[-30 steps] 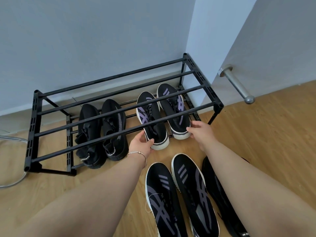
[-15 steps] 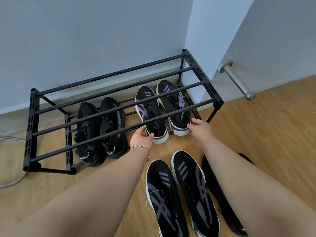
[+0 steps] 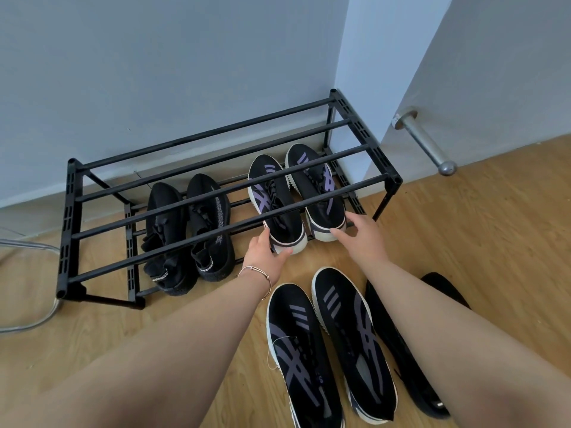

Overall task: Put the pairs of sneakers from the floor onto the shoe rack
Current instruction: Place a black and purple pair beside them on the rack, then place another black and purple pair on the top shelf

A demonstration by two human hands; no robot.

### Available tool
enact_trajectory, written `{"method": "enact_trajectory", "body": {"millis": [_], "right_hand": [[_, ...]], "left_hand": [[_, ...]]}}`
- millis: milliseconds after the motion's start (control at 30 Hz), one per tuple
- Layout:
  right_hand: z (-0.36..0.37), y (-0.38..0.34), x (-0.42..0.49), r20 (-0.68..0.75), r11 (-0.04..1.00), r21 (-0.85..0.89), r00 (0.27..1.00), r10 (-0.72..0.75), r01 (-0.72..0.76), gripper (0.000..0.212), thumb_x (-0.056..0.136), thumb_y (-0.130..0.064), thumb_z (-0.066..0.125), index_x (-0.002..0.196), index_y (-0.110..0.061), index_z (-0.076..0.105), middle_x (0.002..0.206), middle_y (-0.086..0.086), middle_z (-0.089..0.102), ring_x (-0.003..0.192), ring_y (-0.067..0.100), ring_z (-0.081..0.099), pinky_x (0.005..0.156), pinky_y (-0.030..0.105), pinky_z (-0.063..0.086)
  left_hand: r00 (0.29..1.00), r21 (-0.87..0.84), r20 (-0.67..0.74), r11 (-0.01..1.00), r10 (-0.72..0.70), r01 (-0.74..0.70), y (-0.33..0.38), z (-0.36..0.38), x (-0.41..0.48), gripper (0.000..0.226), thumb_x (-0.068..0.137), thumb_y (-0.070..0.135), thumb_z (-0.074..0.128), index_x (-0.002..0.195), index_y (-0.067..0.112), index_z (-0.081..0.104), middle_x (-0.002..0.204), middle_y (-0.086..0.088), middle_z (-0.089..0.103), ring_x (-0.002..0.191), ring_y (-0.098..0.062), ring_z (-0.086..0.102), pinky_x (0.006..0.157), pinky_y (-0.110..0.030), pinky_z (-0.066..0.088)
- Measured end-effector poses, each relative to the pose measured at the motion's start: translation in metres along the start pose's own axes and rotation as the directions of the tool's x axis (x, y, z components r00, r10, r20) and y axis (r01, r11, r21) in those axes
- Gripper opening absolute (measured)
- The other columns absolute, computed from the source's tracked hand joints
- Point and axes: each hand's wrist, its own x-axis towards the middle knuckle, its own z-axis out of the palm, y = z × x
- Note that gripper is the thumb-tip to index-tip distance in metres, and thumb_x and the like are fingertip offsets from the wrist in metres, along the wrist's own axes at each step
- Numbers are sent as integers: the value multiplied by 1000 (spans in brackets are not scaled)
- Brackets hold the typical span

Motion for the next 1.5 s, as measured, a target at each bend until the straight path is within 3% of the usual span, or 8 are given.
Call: {"method": "enact_trajectory", "body": {"millis": [200, 333, 567, 767, 933, 1067, 1267, 1500], "right_hand": [[-11, 9, -33, 97, 961, -223, 985, -141, 160, 76, 90, -40, 71, 154, -18, 37, 150, 6, 46, 139, 24, 42, 112, 38, 40], [-19, 24, -76, 129, 936, -327, 988, -90, 128, 78, 93, -44, 67, 156, -16, 31, 151, 10, 43, 138, 27, 43, 111, 41, 42], [-17, 69, -171, 197, 907, -408, 980, -21, 101, 67, 95, -46, 62, 150, -15, 42, 139, 5, 52, 129, 20, 48, 105, 32, 45], [-8, 93, -216, 193, 920, -391, 980, 42, 38, 61, 98, -41, 61, 149, -11, 45, 130, 5, 57, 123, 22, 55, 100, 33, 49], [-1, 91, -223, 139, 937, -327, 975, 176, -122, 46, 100, -38, 59, 136, -9, 58, 120, 10, 64, 111, 29, 62, 94, 37, 51], [4, 89, -221, 141, 936, -268, 951, 274, -229, 38, 100, -33, 60, 131, -12, 59, 121, 6, 63, 112, 26, 61, 94, 34, 49], [3, 95, -227, 185, 929, -8, 912, 365, -370, 32, 96, -25, 67, 127, -17, 63, 120, -4, 70, 111, 14, 64, 102, 34, 49], [4, 96, -229, 211, 907, 106, 901, 380, -407, 27, 85, -22, 79, 106, -24, 63, 105, -5, 70, 101, 15, 66, 89, 32, 52]], "left_hand": [[997, 198, 37, 978, 64, -70, -12, -3, -33, 82, 92, 45, 65, 158, 25, 22, 154, -8, 38, 139, -29, 40, 116, -44, 37], [991, 416, 93, 901, 94, -124, -33, 2, -74, 85, 92, 54, 60, 159, 24, 17, 158, -5, 32, 144, -30, 32, 114, -42, 38], [995, 484, 94, 871, 43, -83, -77, 25, -143, 86, 89, 58, 61, 157, 28, 18, 154, -2, 36, 136, -28, 39, 104, -39, 49], [985, 388, 124, 920, -120, 63, -109, 47, -182, 83, 88, 52, 66, 153, 20, 25, 145, -7, 45, 130, -31, 45, 104, -39, 44], [931, 50, 209, 954, -299, 295, -123, 55, -188, 74, 90, 41, 70, 150, 15, 35, 138, -13, 58, 120, -30, 59, 98, -38, 47], [913, -58, 277, 943, -300, 327, -122, 63, -194, 65, 91, 35, 71, 147, 21, 40, 118, -5, 67, 98, -20, 60, 85, -31, 45], [904, -126, 299, 927, -304, 354, -123, 70, -190, 61, 89, 25, 72, 141, 23, 42, 93, -5, 65, 89, -25, 70, 87, -41, 58], [912, -225, 302, 909, -277, 351, -128, 62, -188, 70, 85, 17, 76, 143, 23, 39, 97, -7, 64, 95, -28, 70, 87, -48, 60]]}}
